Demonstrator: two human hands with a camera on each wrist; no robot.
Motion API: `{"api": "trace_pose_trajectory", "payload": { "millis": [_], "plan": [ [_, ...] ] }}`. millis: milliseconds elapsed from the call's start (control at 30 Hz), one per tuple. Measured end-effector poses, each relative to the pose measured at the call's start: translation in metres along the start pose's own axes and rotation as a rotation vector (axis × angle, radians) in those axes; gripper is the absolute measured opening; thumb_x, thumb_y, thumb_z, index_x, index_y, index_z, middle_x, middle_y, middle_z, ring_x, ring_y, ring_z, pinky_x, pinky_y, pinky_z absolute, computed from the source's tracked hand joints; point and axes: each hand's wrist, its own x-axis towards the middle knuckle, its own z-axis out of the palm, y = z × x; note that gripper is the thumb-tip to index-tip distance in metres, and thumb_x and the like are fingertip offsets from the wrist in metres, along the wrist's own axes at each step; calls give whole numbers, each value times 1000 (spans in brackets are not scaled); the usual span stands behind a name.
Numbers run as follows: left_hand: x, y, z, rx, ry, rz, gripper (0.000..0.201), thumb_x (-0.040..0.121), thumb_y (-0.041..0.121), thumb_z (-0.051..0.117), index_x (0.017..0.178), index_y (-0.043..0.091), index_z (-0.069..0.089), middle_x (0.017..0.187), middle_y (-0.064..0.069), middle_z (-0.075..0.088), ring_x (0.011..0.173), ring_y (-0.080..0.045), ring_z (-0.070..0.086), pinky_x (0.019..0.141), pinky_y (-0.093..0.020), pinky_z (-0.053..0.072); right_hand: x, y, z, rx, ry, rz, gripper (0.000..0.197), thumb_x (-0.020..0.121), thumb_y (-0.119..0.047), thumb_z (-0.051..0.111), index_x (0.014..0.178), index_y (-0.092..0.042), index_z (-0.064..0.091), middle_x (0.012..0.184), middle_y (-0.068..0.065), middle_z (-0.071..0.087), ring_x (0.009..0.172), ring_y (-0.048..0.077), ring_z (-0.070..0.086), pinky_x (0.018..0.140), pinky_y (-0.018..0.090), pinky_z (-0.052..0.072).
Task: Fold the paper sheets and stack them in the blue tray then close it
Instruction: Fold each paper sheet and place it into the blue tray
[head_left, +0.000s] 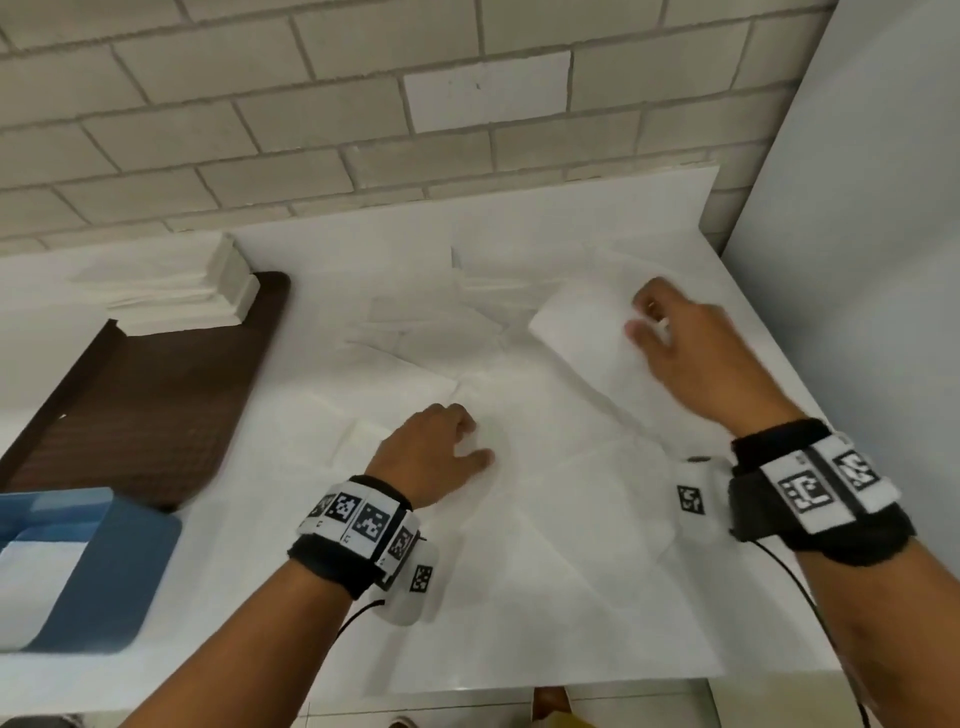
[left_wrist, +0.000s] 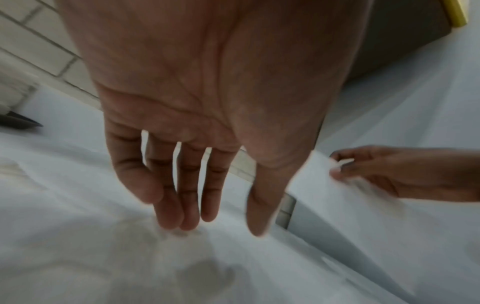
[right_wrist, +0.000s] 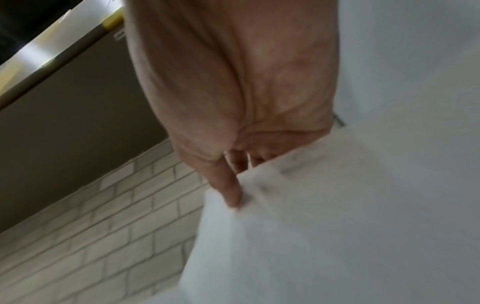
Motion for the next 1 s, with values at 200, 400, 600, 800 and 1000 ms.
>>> {"api": "trace_pose_trajectory", "payload": {
  "millis": [200, 400, 600, 800, 1000],
  "plan": [
    [19, 23, 21, 134, -22, 52, 60, 87, 54, 69, 132, 21, 48, 128, 0, 51, 120, -21, 52, 95, -39, 49, -11, 21, -31, 179, 304, 117, 17, 99, -25, 54, 111, -14, 52, 105, 0, 57, 101, 18, 54, 84, 29, 41],
    [19, 23, 5, 141, 24, 61, 24, 95, 44, 63, 104, 22, 60, 106, 1, 61, 101, -21, 60, 80, -32, 46, -30, 25, -29, 326, 272, 167, 13, 98, -29, 56, 108, -22, 51, 108, -1, 59, 97, 16, 55, 77, 25, 42],
    [-2, 28, -32, -925, 300, -41, 16, 98, 21, 64, 95, 6, 60, 88, -4, 72, 85, -24, 72, 71, -30, 51, -39, 2, 3, 992, 113, 318, 2, 94, -21, 62, 96, -21, 64, 102, 5, 73, 91, 18, 69, 79, 34, 52],
    [-20, 37, -3, -647, 574, 254, 27, 91, -7, 63, 92, 19, 54, 96, 0, 60, 82, -7, 56, 75, -17, 48, -34, -42, 58, 1436, -215, 445, 22, 95, -21, 58, 114, -10, 59, 116, 12, 70, 102, 22, 68, 91, 38, 56],
    [-43, 20, 19, -496, 523, 233, 21, 84, 11, 61, 95, 20, 46, 102, 4, 45, 91, -8, 49, 77, -16, 44, -24, -58, 79, 1348, -98, 403, 11, 95, -26, 59, 104, -19, 61, 104, 10, 71, 92, 21, 67, 85, 40, 55]
  ]
}}
